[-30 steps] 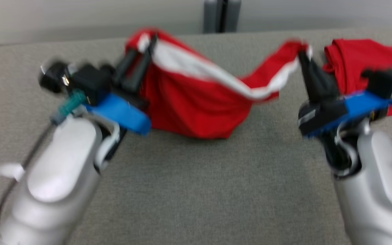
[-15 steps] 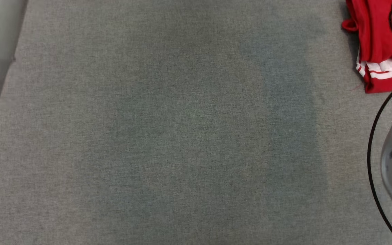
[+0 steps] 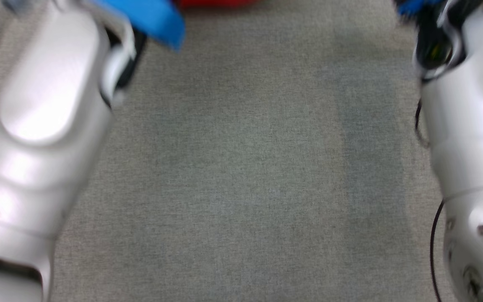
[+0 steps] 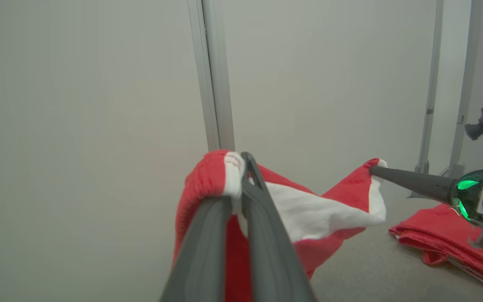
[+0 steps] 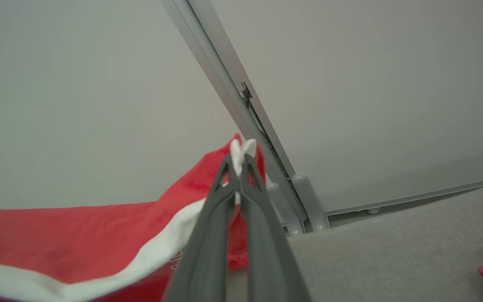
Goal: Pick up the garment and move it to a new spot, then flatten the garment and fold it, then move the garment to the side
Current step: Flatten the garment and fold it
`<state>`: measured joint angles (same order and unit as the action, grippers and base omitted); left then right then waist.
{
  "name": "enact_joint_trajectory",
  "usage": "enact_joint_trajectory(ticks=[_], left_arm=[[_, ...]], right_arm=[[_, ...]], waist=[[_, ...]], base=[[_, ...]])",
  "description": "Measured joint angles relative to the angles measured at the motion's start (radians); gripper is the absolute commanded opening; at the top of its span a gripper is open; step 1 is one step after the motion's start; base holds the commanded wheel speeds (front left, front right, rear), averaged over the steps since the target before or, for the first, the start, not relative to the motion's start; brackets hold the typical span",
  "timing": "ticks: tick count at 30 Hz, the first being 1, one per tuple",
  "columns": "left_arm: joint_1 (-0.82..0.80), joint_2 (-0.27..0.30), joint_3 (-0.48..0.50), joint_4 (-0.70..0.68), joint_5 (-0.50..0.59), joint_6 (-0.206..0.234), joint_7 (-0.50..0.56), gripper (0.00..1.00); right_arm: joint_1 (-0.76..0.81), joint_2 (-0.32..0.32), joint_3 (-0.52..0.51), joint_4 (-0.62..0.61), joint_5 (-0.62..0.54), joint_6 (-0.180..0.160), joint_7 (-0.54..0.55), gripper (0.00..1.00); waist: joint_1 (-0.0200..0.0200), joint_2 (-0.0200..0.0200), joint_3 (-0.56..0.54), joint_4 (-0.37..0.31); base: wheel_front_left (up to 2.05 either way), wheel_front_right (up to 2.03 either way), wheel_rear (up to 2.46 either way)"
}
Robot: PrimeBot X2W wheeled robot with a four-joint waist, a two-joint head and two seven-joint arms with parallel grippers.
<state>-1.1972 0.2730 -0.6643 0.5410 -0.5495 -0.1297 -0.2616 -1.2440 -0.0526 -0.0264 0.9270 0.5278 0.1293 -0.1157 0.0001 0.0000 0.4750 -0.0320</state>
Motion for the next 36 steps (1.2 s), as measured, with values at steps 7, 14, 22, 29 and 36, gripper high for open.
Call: enact_joint_trajectory(ticks=[7,14,22,29,36], left_arm=[[0.463,-0.021,0.044,-0.165,0.048,0.024,0.0,0.0],[0.813,-0.013,0.072,-0.265,0.082,0.031,0.0,0.0],[1.055,-0.002,0.056,-0.328,0.108,0.031,0.0,0.0],[1.172,0.015,0.04,-0.374,0.111,0.033,0.0,0.0],[1.177,0.007,0.039,-0.398,0.12,0.034,0.0,0.0]], right_arm=[[0.37,-0.031,0.104,-0.076,0.095,0.0,-0.054,0.0],[0.717,-0.085,0.147,-0.234,0.202,0.0,-0.042,0.0],[1.054,-0.078,0.115,-0.465,0.259,0.001,0.023,0.0],[1.292,-0.036,0.015,-0.714,0.25,0.0,0.13,0.0],[1.355,-0.004,-0.068,-0.886,0.226,0.0,0.24,0.0]], waist=[[-0.0003,0.0,-0.081,0.029],[-0.0005,0.0,-0.177,0.037],[-0.0004,0.0,-0.276,0.043],[-0.0003,0.0,-0.331,0.042],[-0.0002,0.0,-0.344,0.052]], base=[[0.0,0.0,0.0],[0.0,0.0,0.0],[0.0,0.0,0.0],[0.0,0.0,0.0],[0.0,0.0,0.0]])
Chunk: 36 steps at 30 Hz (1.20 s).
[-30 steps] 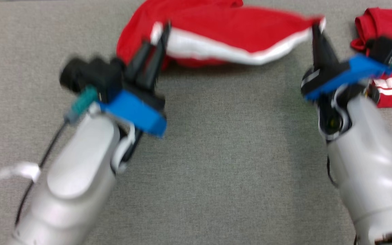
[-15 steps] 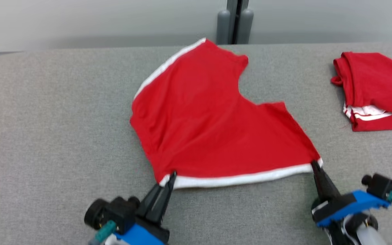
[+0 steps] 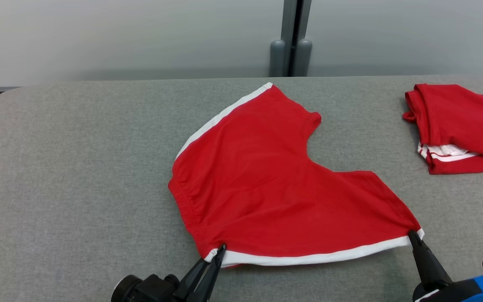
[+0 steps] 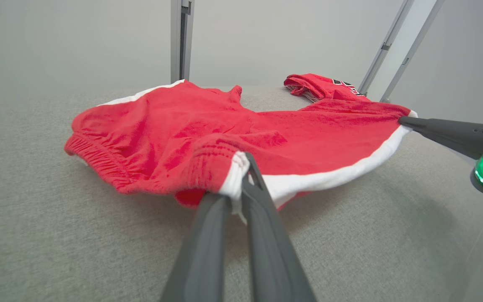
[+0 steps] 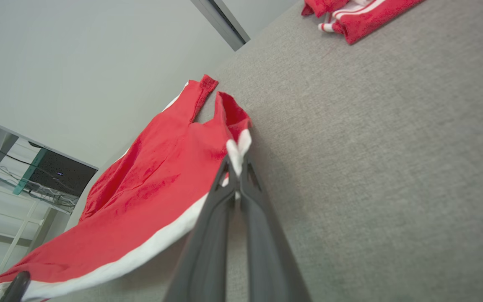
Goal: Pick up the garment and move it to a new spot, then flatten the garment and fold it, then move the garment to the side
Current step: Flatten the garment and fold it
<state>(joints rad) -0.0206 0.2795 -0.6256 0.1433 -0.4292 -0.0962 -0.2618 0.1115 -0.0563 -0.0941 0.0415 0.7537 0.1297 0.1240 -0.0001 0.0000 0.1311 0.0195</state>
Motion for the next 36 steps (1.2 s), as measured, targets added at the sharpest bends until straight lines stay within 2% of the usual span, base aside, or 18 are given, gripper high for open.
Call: enact_joint_trajectory(ticks=[4,13,20,21,29,36], left_arm=[[-0.02,-0.009,-0.003,0.007,0.003,-0.002,0.0,0.0],[-0.112,-0.071,0.059,0.0,0.008,-0.01,0.0,0.0],[-0.23,-0.135,0.1,0.053,0.008,-0.021,0.0,0.0],[-0.267,-0.155,0.116,0.073,0.008,-0.025,0.0,0.0],[-0.414,-0.199,0.156,0.152,0.007,-0.028,0.0,0.0],[-0.497,-0.221,0.168,0.21,-0.011,-0.033,0.0,0.0]], right_arm=[[-0.011,0.004,-0.012,-0.021,-0.011,0.0,0.026,0.0],[-0.25,0.006,-0.018,0.03,-0.047,0.0,0.05,0.0],[-0.501,0.006,-0.04,0.172,-0.139,0.0,0.074,0.0],[-0.582,0.006,-0.043,0.214,-0.175,0.0,0.079,0.0],[-0.893,0.004,-0.057,0.418,-0.312,0.0,0.082,0.0],[-1.077,-0.012,-0.07,0.593,-0.409,0.0,0.062,0.0]], waist=[[0.0,0.0,0.001,0.011],[0.0002,0.0,0.035,0.047],[0.0002,0.0,0.093,0.09],[0.0003,0.0,0.117,0.104],[0.0003,0.0,0.226,0.162],[0.0004,0.0,0.305,0.208]], base=[[0.0,0.0,0.0],[0.0,0.0,0.0],[0.0,0.0,0.0],[0.0,0.0,0.0],[0.0,0.0,0.0],[0.0,0.0,0.0]])
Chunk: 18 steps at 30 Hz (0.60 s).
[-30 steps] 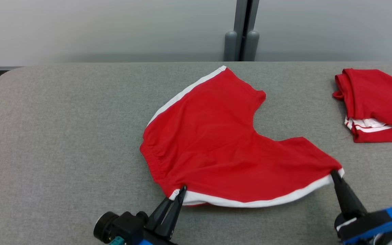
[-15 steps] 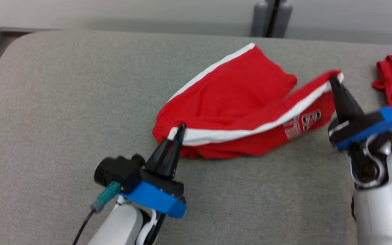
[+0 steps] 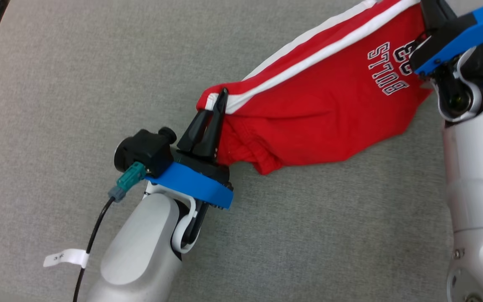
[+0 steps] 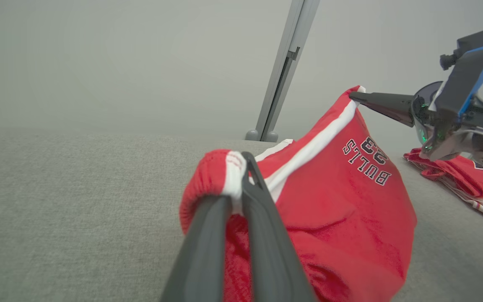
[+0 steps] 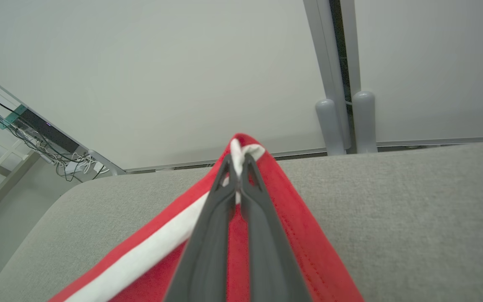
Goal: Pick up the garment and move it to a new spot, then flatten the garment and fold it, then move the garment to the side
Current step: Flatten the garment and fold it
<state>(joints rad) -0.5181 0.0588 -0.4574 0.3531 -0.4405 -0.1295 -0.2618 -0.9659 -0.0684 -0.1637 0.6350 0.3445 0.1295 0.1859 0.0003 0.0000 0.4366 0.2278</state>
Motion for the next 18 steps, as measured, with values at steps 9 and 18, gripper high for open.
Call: enact_joint_trajectory(ticks=[9,18], left_arm=[[-0.061,-0.007,-0.013,0.039,-0.028,0.0,0.0,0.0],[-0.066,-0.007,-0.02,0.073,-0.031,0.001,0.0,1.0]], right_arm=[[-0.165,-0.018,-0.031,0.271,-0.121,0.0,-0.049,0.01],[-0.205,-0.033,0.012,0.408,-0.147,0.0,-0.129,1.0]], waist=[[0.0,0.0,0.077,0.061],[0.0,0.0,0.062,0.061]], base=[[0.0,0.0,0.0],[0.0,0.0,0.0]])
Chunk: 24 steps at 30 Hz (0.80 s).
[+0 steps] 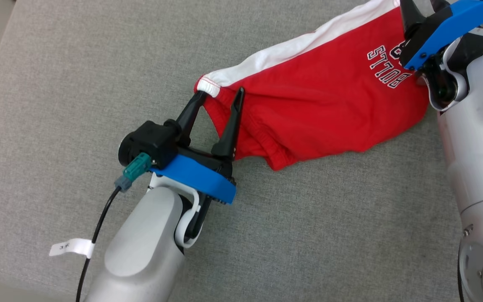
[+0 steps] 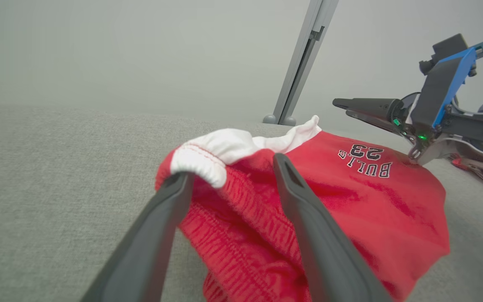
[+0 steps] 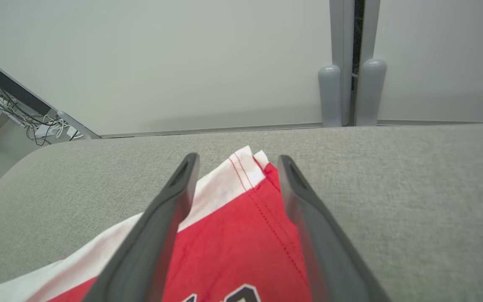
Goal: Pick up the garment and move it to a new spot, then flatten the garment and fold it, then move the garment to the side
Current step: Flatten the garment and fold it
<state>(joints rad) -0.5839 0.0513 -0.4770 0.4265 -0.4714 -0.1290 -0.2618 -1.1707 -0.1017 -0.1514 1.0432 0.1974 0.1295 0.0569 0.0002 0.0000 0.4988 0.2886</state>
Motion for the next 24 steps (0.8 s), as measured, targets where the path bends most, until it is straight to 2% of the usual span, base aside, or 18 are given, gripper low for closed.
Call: enact_joint_trajectory(ticks=[7,12,17,24], left_arm=[[0.083,0.0,-0.004,-0.034,0.05,0.014,0.0,1.0],[0.169,0.0,0.033,-0.092,0.086,0.019,0.0,1.0],[0.239,0.0,0.106,-0.161,0.133,0.027,0.0,1.0],[0.298,0.001,0.241,-0.239,0.179,0.041,0.0,1.0]], right_arm=[[0.039,-0.054,0.118,0.018,0.041,0.001,-0.042,1.0],[0.113,-0.109,0.186,0.018,0.097,0.001,-0.049,1.0],[0.177,-0.167,0.233,0.021,0.142,0.001,-0.051,1.0],[0.217,-0.213,0.274,0.04,0.158,0.001,-0.059,1.0]], waist=[[-0.0003,0.0,-0.057,-0.004],[-0.0003,0.0,-0.101,-0.002],[-0.0004,0.0,-0.124,0.012],[-0.0004,0.0,-0.125,0.03]], base=[[0.0,0.0,0.0],[0.0,0.0,0.0],[0.0,0.0,0.0],[0.0,0.0,0.0]])
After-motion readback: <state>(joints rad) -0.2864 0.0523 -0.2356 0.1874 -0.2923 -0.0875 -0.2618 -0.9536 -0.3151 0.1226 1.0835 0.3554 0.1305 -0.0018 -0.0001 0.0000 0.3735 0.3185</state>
